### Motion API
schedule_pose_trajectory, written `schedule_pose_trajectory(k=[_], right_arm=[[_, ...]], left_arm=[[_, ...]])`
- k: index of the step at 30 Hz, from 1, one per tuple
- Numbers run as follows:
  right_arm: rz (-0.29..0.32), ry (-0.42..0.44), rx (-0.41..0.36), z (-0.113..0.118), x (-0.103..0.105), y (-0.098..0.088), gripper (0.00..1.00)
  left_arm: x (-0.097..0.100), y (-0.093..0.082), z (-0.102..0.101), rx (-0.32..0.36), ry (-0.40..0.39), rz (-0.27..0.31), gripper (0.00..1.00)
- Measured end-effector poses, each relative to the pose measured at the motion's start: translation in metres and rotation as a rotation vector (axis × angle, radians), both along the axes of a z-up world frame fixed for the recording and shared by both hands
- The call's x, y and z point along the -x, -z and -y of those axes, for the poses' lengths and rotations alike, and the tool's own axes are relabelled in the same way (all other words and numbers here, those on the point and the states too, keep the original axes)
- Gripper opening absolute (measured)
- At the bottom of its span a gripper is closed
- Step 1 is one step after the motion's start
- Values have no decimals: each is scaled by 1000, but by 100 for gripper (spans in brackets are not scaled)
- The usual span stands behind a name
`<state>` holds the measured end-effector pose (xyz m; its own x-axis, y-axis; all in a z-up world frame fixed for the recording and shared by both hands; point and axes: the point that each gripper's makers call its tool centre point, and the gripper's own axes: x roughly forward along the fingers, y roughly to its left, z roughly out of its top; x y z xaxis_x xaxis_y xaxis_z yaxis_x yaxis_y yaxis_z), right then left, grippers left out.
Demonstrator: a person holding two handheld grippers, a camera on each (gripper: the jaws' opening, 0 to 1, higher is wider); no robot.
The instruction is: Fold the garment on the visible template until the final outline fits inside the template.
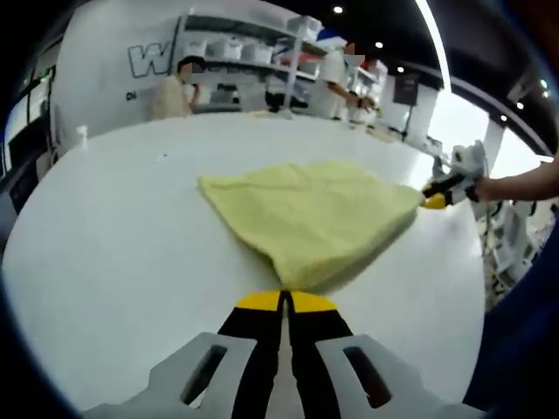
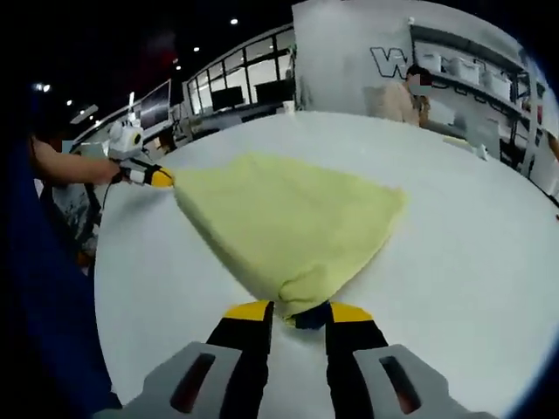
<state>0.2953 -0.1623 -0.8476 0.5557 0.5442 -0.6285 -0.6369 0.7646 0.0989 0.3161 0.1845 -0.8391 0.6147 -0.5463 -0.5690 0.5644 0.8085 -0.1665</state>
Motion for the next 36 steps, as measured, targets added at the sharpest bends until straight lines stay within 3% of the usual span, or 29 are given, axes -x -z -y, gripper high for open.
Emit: schedule_pose_trajectory(k=[5, 21, 23, 25, 30, 36], right_arm=[[43, 25, 27, 5, -3, -9, 3], [39, 41, 45, 21, -8, -21, 0], [57, 68, 79, 31, -14, -20, 0], [34, 98, 30, 35, -17, -21, 0], [30, 92, -32, 30, -5, -31, 0], [2, 44, 4, 22, 16, -19, 3]], left_arm=[[0, 1, -1, 3, -8, -2, 0], [-1, 3, -2, 4, -17, -8, 0], [-1, 4, -2, 6, -19, -8, 0], [-1, 3, -2, 9, -20, -9, 0], [-1, 4, -2, 17, -19, -8, 0], [-1, 4, -2, 20, -20, -7, 0]])
